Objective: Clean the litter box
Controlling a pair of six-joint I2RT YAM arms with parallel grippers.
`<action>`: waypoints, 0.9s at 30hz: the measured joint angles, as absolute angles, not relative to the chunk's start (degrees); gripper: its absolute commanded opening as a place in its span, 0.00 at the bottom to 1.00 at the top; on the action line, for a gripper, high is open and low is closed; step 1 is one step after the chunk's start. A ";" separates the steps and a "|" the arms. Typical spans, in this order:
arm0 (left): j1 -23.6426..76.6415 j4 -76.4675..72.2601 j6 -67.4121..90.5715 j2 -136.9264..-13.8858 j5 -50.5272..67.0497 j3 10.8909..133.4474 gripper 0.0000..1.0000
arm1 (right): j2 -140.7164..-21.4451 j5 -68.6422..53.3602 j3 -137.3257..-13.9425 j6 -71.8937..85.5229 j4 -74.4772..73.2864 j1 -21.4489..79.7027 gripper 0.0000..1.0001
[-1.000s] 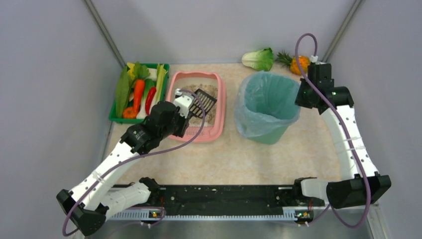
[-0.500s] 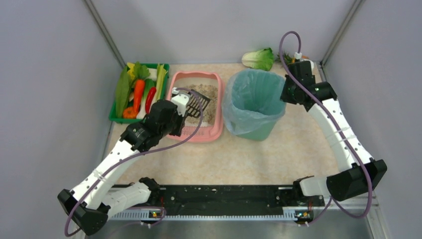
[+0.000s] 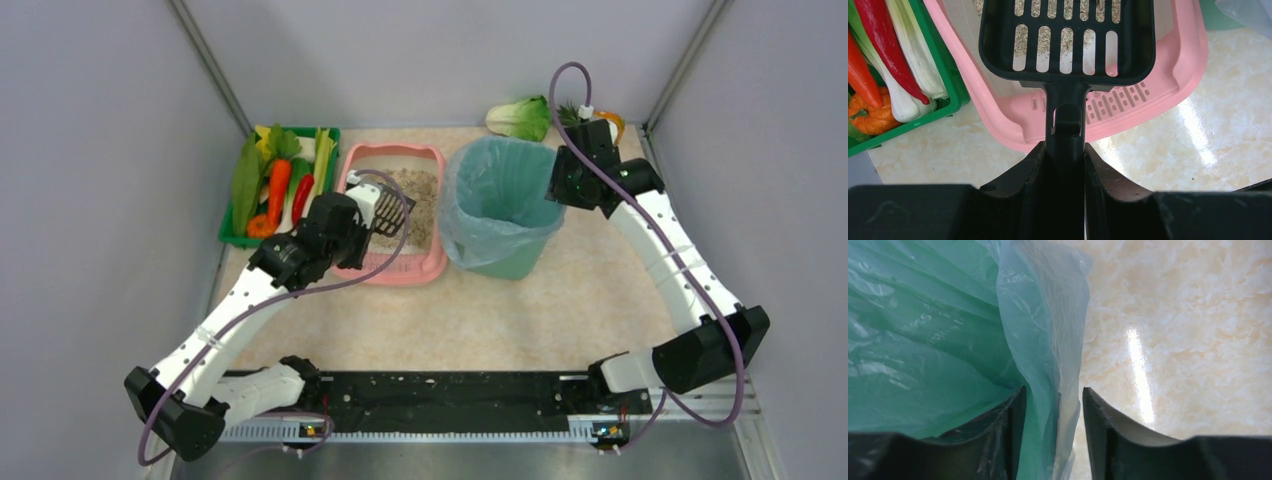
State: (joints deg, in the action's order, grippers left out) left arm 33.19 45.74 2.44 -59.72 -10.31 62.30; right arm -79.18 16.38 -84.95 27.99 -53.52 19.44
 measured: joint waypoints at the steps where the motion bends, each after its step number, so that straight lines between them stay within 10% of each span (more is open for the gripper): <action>1: 33.08 46.28 2.59 -60.38 -10.41 62.94 0.00 | -79.15 16.36 -85.06 27.79 -53.82 19.44 0.59; 7: 32.62 50.35 3.42 -64.99 -11.33 67.81 0.00 | -77.58 16.95 -87.46 26.13 -55.11 19.49 0.76; 27: 29.50 68.36 7.16 -91.53 -16.16 88.60 0.00 | -60.86 26.37 -82.24 20.12 -48.27 19.66 0.80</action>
State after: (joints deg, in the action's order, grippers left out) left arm 29.50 68.36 7.16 -91.53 -16.16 88.60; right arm -60.86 26.37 -82.24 20.12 -48.27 19.66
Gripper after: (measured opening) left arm 0.331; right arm 0.795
